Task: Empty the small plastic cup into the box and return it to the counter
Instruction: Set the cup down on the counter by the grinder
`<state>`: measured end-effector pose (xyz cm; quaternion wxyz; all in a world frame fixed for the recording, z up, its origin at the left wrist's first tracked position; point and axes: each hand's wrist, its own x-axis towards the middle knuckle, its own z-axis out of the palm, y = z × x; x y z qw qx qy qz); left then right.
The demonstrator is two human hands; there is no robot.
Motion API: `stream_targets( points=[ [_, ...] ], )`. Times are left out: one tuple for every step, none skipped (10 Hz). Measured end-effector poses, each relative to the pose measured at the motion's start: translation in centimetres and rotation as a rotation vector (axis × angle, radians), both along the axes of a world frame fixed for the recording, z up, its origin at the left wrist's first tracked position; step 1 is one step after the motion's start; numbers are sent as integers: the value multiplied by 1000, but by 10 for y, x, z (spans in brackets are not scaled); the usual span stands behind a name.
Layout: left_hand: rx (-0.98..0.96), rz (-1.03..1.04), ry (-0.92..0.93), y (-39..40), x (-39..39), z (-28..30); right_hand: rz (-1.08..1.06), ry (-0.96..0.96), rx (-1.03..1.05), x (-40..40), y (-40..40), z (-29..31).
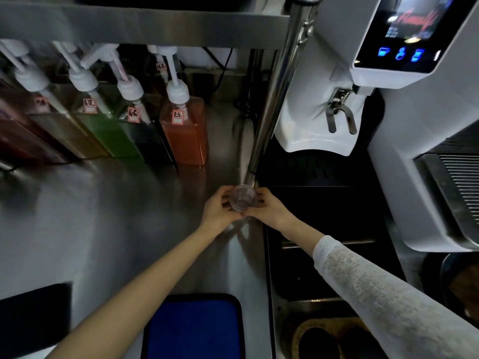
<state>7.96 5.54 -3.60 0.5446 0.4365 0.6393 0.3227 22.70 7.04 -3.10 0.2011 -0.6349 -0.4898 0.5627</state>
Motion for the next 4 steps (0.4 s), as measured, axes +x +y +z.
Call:
stream_targets(
  points=[
    [-24, -13, -31, -5, 2, 7, -9, -10, 30, 1, -2, 3],
    [-31, -32, -45, -7, 2, 13, -26, 14, 38, 1, 1, 7],
    [23, -70, -24, -8, 0, 31, -52, 7, 64, 1, 3, 25],
    [66, -87, -9, -5, -3, 47, -67, -4, 96, 1, 6, 40]
  ],
)
